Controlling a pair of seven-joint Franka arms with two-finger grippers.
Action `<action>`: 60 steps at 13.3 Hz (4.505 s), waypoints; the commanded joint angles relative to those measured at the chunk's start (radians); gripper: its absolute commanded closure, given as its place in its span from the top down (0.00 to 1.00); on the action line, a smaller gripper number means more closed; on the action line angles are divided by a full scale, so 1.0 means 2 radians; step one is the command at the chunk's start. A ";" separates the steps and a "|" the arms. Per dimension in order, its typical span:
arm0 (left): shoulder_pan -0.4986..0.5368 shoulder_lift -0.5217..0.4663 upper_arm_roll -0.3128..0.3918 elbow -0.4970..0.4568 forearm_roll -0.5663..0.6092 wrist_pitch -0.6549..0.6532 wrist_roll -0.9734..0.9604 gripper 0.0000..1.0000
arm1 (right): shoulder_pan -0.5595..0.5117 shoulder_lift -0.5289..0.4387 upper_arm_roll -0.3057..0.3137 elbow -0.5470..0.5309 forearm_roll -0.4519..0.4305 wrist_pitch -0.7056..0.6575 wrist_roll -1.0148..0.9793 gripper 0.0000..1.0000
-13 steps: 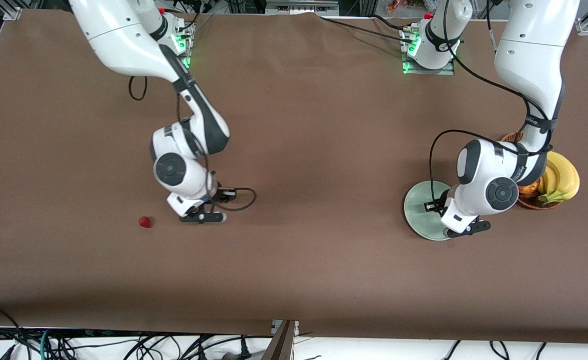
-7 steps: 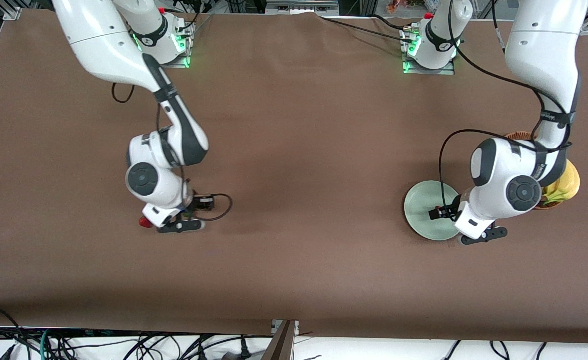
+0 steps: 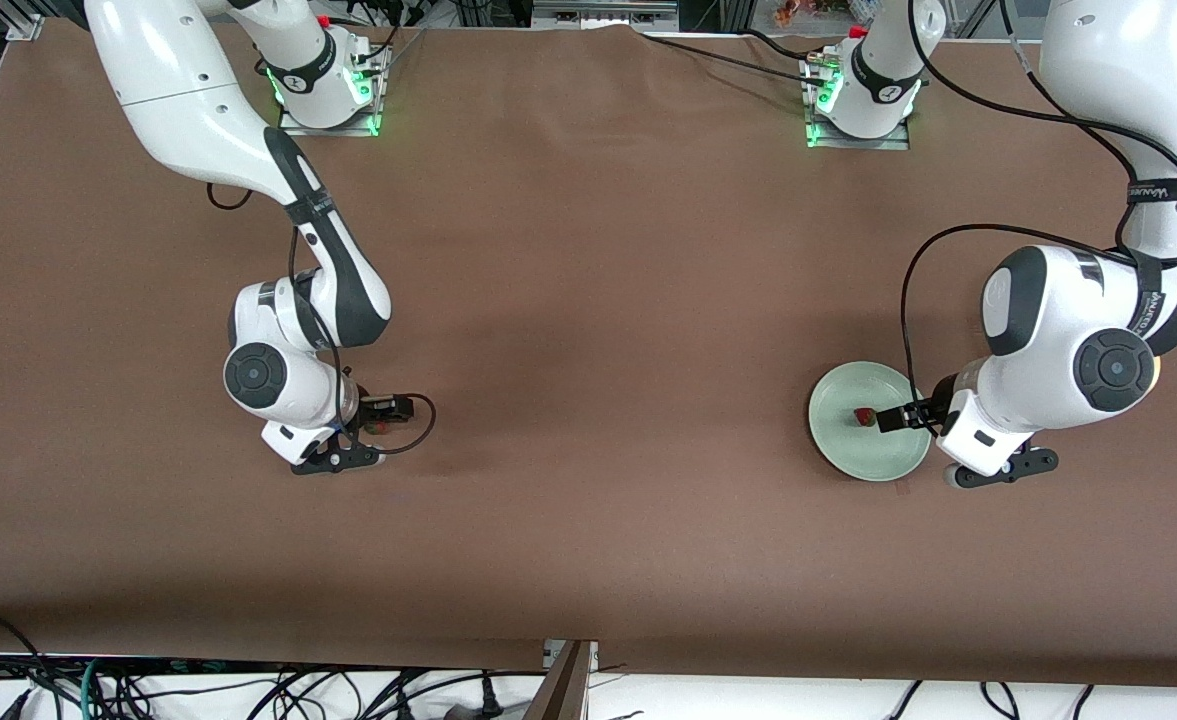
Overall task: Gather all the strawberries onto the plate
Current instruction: 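Lift the second strawberry with the right gripper while the left gripper withdraws, then set the second strawberry mid-table and open the right gripper, then grasp the strawberry with the left gripper while the right gripper reaches back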
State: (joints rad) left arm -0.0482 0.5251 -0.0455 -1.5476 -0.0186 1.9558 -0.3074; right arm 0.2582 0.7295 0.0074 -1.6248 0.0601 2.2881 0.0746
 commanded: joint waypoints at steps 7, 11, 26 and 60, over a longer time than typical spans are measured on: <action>0.007 -0.013 -0.002 0.046 -0.031 -0.090 0.026 1.00 | 0.001 -0.001 0.001 -0.001 -0.006 -0.004 -0.003 0.11; 0.008 -0.040 -0.002 0.057 -0.031 -0.149 0.026 1.00 | 0.015 -0.006 0.003 0.007 -0.002 -0.002 0.006 0.06; 0.000 -0.057 -0.002 0.054 -0.030 -0.216 0.028 1.00 | 0.264 0.121 0.017 0.171 0.003 0.194 0.480 0.06; -0.162 0.136 -0.016 -0.031 -0.028 0.334 -0.121 0.73 | -0.090 0.065 0.013 0.161 -0.056 -0.172 -0.150 1.00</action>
State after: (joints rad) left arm -0.3471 0.7919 -0.0934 -1.6114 -0.1121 2.6097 -0.5153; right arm 0.1037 0.8661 0.0210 -1.2838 -0.0336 1.9160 -0.1774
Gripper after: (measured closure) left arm 0.251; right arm 0.000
